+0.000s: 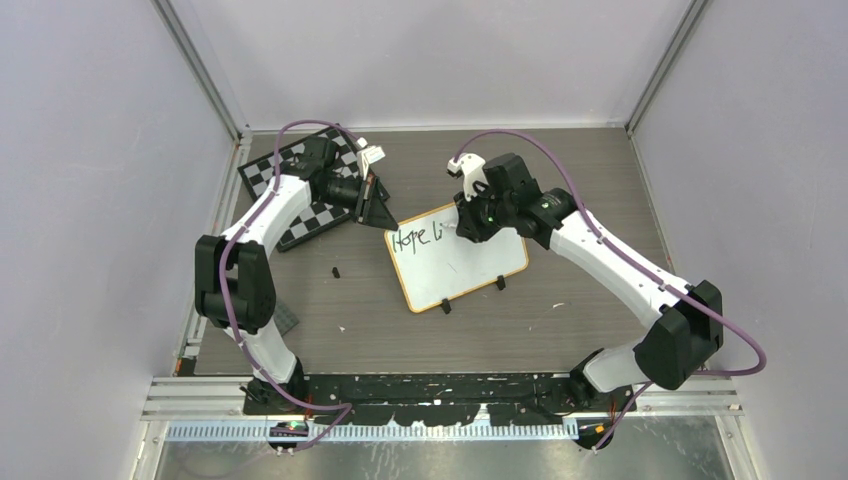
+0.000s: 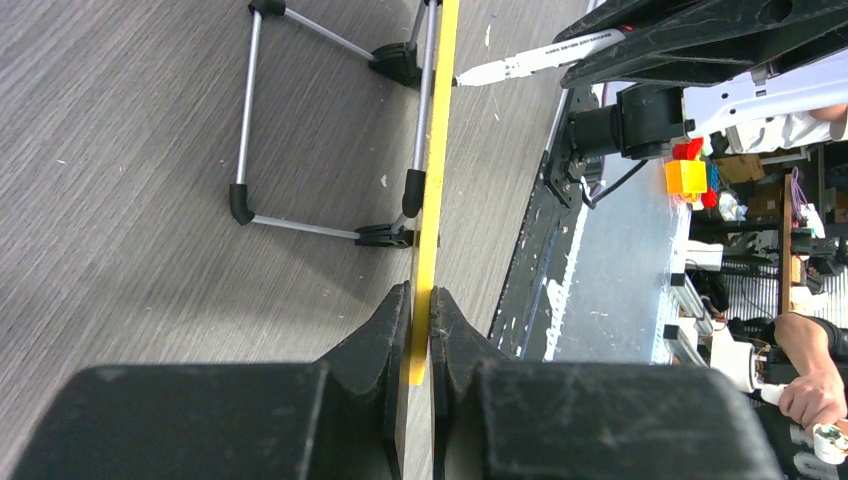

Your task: Write a sentence on the whiteboard

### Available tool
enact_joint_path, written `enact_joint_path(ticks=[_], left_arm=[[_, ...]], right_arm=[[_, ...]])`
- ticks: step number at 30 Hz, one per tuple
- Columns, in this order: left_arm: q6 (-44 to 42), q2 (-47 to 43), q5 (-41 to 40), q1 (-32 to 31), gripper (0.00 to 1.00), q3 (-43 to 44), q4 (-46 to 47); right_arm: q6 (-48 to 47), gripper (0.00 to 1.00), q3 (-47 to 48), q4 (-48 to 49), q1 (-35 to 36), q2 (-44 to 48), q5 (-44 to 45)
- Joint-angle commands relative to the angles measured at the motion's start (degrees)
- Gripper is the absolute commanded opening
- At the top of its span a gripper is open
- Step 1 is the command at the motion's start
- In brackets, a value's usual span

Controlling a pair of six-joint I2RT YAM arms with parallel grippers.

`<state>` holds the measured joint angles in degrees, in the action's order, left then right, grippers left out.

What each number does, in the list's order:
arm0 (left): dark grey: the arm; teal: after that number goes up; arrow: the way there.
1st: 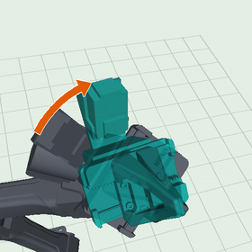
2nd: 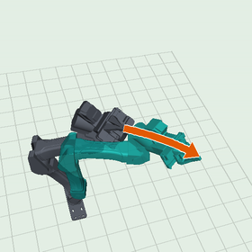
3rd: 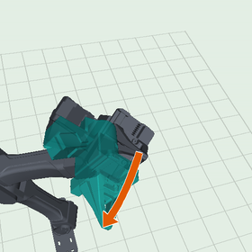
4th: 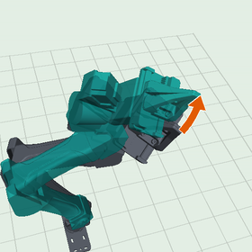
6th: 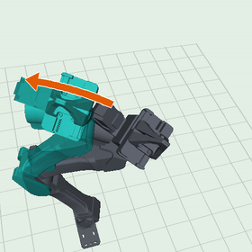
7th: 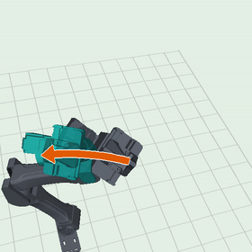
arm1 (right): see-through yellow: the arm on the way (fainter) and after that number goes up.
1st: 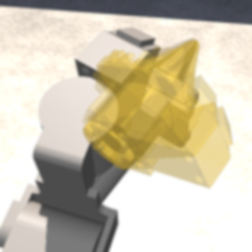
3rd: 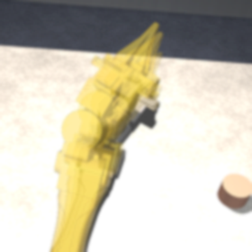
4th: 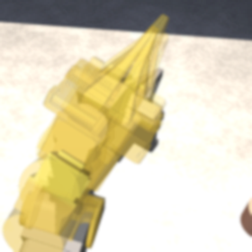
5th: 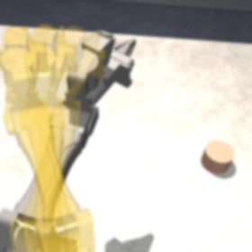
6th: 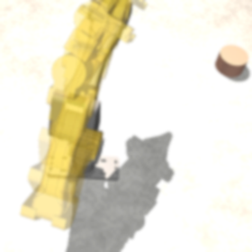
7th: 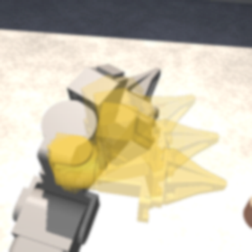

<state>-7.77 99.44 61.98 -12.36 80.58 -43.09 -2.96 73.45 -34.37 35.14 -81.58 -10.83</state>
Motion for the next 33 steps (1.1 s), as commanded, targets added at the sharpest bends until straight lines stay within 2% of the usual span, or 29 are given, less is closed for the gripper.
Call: enact_joint_path(ticks=[1,33], left_arm=[[-0.90,1.56,-3.09,-1.43,0.00,0.81,-0.83],[-0.76,1.20,-2.89,-1.40,0.00,0.39,-0.50]], right_arm=[[-0.55,0.00,0.45,0.90,-0.17,3.62,-1.27],[1.02,0.00,0.98,2.72,-1.68,0.20,-0.46]])
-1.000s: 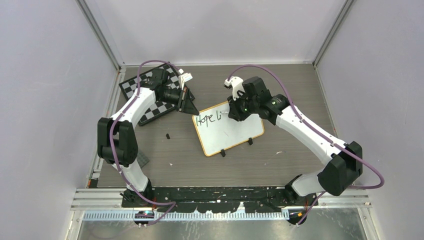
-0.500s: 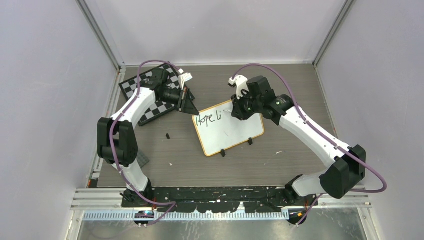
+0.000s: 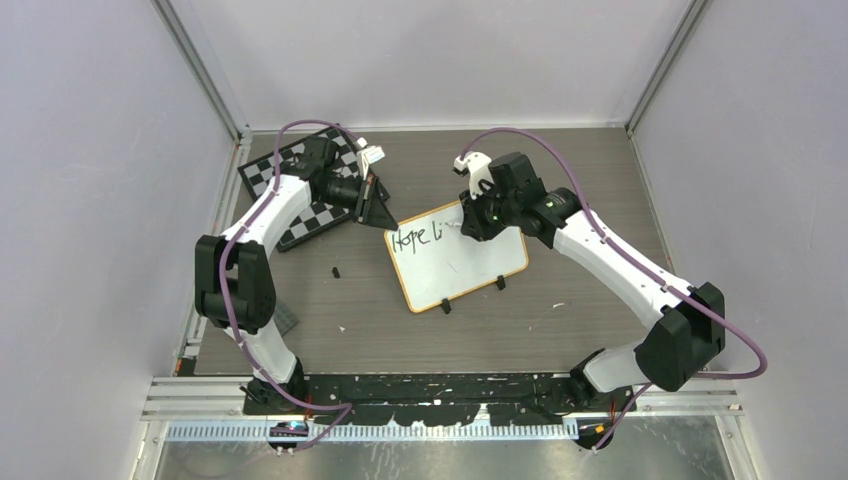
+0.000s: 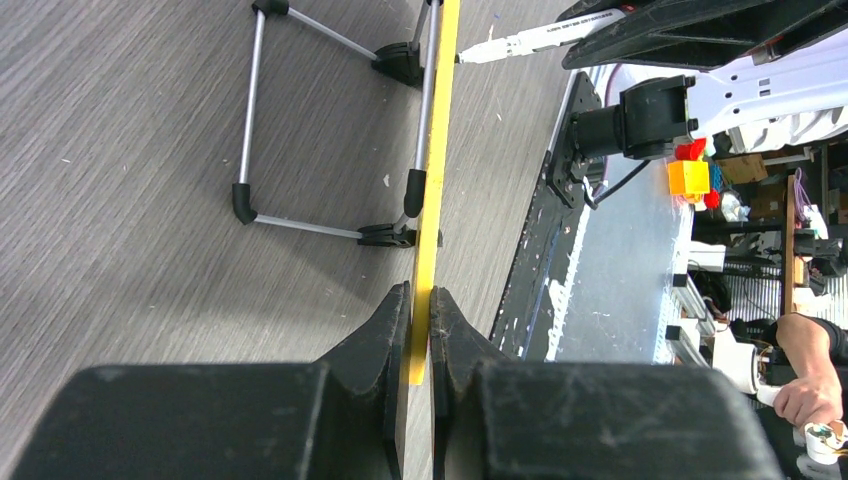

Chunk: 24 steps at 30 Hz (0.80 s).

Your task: Write a sentence on the whiteboard

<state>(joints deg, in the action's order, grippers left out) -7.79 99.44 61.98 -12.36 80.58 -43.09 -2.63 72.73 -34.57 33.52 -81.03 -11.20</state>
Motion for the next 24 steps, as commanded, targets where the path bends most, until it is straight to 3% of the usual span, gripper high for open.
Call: enact_joint_path(ticks=[1,10,24], left_arm=[[-0.74,1.20,-2.86,-1.43,0.00,0.37,-0.50],[-0.91,1.44,-2.91,-1.41,0.00,0.46,-0.55],[-1.12,1.82,-2.92,-1.35,0.00,0.90,-0.98]], right_arm=[[0.70,0.00,1.65,2.91,-0.04,-0.43,-0.27],[0.53,0.00,-1.16,2.31,0.01,-0.60,-2.22],[-2.37,0.00,-1.55,0.33,-0.11,1.32,2.39]])
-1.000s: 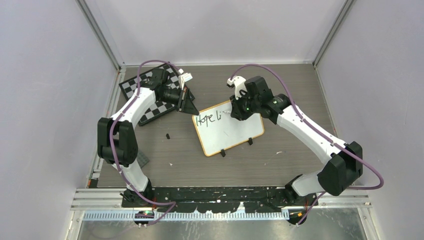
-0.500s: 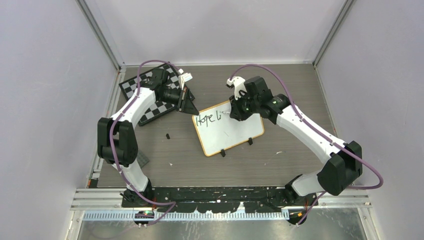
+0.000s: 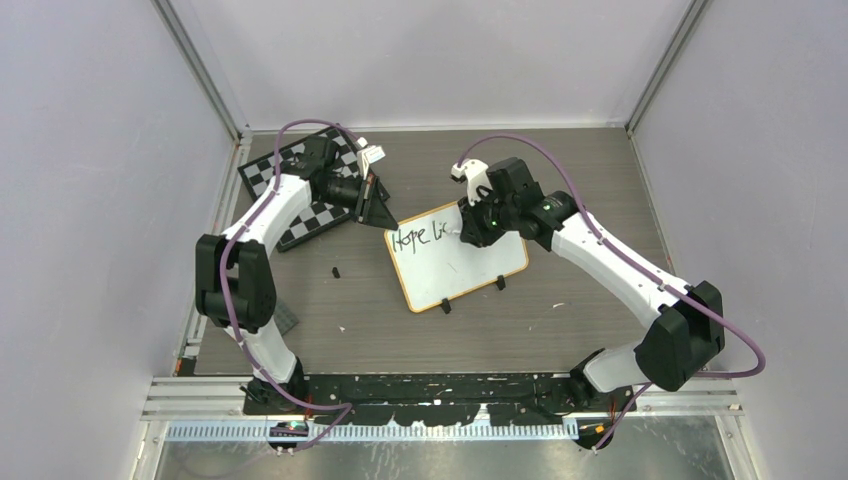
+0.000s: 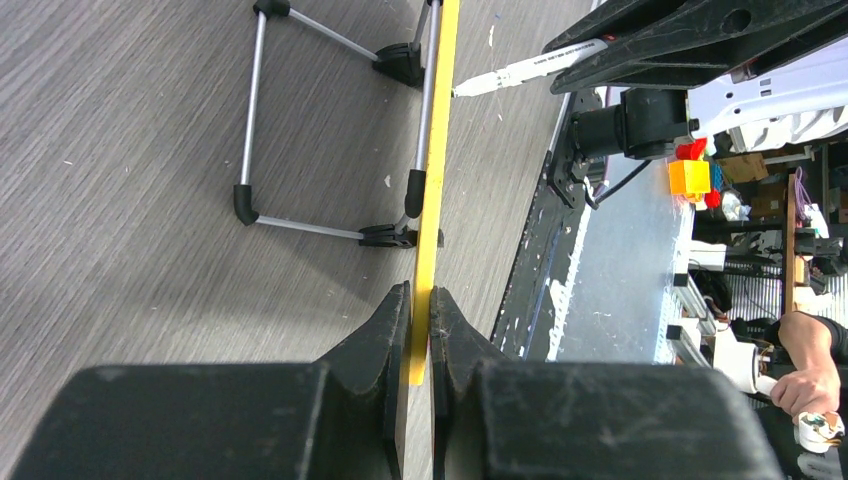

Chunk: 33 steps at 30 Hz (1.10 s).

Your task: Write a sentence on the whiteboard

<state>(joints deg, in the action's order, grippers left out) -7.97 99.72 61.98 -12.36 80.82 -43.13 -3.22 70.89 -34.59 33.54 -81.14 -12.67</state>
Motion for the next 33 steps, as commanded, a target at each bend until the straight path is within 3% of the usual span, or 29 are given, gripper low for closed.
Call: enact_joint_path(ticks=[1,33], left_arm=[[-0.94,1.56,-2.88,-1.35,0.00,0.67,-0.98],[-1.15,1.18,-3.01,-1.43,0.00,0.31,-1.07]], right_arm=[[-1.77,0.00,0.47,0.39,-0.08,1.43,3.98],[-1.17,0.00,4.70,1.63,-0.20,-0.23,4.31]])
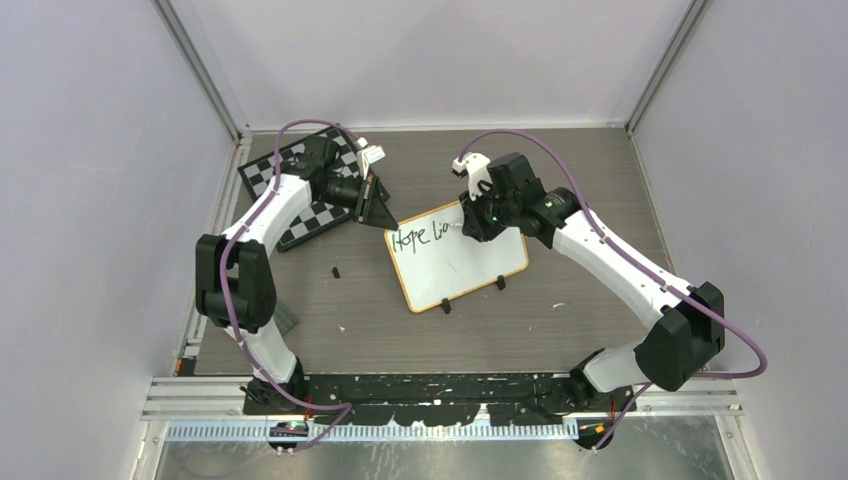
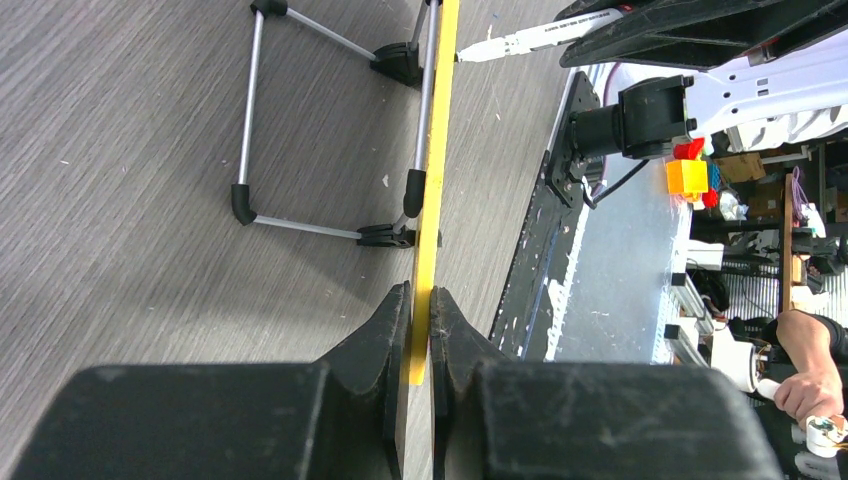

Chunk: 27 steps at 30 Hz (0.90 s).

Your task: Write a sentence on the whiteboard

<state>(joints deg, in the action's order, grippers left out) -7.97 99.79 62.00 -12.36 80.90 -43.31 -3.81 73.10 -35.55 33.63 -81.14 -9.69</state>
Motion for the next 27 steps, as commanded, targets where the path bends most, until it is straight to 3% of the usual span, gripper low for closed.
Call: enact_joint_path(ticks=[1,27], left_arm=[[-1.16,1.07,-3.02,-1.40,0.00,0.31,-0.90],[-1.00,1.37,-3.11,-1.37,0.00,0.37,-0.82]], right_arm=[[-0.58,0.00,2.43,2.59,-0.26,-0.24,1.28],[1.24,0.00,-5.30,2.14,0.02,2.20,-1.94]])
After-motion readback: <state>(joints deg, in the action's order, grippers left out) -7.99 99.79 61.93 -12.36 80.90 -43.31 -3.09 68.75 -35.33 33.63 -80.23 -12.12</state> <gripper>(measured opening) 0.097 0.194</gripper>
